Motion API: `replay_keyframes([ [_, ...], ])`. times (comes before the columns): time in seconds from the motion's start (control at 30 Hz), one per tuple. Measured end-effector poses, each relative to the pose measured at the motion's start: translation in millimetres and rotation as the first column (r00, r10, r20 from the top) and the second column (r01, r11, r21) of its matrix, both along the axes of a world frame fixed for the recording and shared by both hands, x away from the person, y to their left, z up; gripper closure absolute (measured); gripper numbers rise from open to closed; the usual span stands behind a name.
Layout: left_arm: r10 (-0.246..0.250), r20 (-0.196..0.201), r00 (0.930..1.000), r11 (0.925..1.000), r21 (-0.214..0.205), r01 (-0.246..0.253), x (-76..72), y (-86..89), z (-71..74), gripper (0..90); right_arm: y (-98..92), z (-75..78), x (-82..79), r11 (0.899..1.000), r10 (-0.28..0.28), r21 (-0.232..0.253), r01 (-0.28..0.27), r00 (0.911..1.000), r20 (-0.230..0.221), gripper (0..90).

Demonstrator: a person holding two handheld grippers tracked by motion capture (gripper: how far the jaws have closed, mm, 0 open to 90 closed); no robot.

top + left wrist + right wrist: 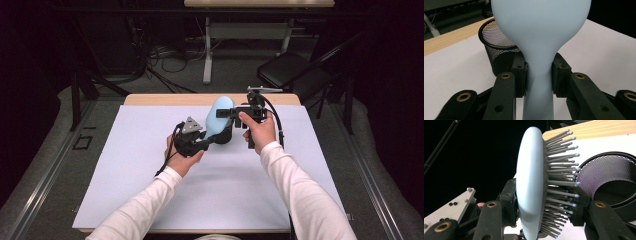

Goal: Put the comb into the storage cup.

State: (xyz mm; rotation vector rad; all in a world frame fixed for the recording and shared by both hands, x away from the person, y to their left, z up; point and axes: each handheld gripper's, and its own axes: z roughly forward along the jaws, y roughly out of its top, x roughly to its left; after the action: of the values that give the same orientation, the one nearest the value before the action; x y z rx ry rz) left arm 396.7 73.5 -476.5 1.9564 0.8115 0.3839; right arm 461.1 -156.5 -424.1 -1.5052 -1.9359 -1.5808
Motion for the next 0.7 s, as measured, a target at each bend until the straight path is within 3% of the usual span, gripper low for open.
replay_keyframes([
  [0.7, 0.006, 0.002, 1.0000, 0.9996, -0.027, -0.006, 0.5, 1.3, 0.3, 64.9, -0.2, -3.9, -0.2, 0.999, 0.004, 0.044, -0.003, 0.9997, -0.026, 51.6],
])
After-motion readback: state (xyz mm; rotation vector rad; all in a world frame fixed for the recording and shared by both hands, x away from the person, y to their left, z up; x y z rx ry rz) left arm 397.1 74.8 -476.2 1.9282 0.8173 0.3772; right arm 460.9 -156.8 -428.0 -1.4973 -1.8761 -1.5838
